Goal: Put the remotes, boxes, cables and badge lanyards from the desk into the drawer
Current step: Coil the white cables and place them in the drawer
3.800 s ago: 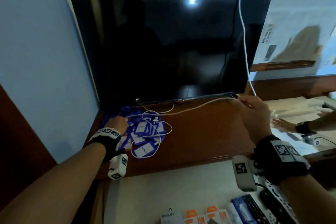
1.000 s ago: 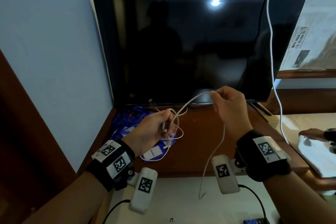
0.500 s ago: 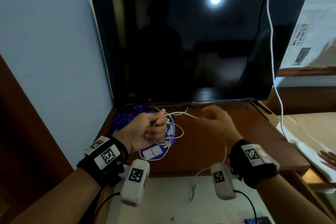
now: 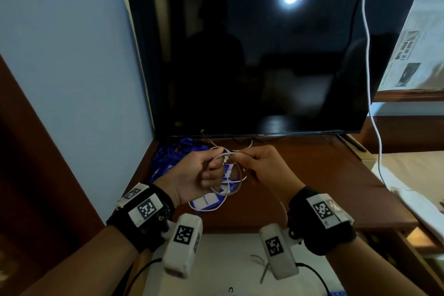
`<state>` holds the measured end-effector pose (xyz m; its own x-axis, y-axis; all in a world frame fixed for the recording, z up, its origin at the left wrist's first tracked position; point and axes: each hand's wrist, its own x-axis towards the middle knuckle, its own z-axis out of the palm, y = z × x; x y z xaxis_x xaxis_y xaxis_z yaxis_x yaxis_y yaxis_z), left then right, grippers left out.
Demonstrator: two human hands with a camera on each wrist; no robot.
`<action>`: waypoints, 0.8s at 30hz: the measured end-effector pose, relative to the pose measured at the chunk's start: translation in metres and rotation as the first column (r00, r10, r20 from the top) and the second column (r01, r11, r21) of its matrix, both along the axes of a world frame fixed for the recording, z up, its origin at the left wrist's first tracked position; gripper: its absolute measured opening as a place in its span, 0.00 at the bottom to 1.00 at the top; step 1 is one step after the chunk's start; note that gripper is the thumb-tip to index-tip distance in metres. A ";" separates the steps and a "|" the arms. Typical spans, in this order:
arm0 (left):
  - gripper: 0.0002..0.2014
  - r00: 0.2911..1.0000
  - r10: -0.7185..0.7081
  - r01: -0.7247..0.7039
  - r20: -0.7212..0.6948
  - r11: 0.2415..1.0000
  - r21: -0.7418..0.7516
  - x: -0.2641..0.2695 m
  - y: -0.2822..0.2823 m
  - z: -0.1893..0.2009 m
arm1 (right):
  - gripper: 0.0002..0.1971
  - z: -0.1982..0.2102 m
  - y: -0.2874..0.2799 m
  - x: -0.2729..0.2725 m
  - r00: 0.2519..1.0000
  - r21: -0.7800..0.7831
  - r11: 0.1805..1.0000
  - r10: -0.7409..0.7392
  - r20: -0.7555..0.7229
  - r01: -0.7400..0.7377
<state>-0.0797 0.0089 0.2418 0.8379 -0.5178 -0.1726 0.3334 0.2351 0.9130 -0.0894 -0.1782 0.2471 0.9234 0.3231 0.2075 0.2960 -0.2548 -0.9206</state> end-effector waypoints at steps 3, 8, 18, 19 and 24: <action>0.21 0.998 0.056 -0.057 0.019 0.997 0.045 -0.005 0.003 -0.005 | 0.13 -0.001 -0.003 0.002 0.999 0.110 0.993 -0.032 -0.033 0.036; 0.22 0.999 0.037 -0.037 -0.034 0.999 -0.011 -0.008 0.005 -0.006 | 0.16 -0.008 -0.006 0.004 0.983 0.277 0.956 -0.044 -0.177 0.092; 0.21 0.990 0.100 -0.112 -0.095 0.986 -0.124 -0.005 0.000 0.003 | 0.17 -0.002 0.007 -0.005 0.968 0.133 0.991 0.025 -0.248 0.009; 0.21 0.991 0.114 -0.121 -0.072 0.987 -0.106 -0.006 -0.001 0.003 | 0.18 -0.002 0.007 -0.005 0.968 0.134 0.991 0.029 -0.249 0.005; 0.20 0.993 0.100 -0.105 0.069 0.992 0.066 -0.010 -0.002 -0.001 | 0.15 0.000 0.001 -0.003 0.971 0.169 0.985 0.003 -0.241 0.039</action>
<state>-0.0895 0.0065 0.2411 0.8966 -0.4173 -0.1483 0.2500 0.2006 0.9472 -0.0926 -0.1775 0.2470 0.9581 0.2848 0.0304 0.0584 -0.0903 -0.9942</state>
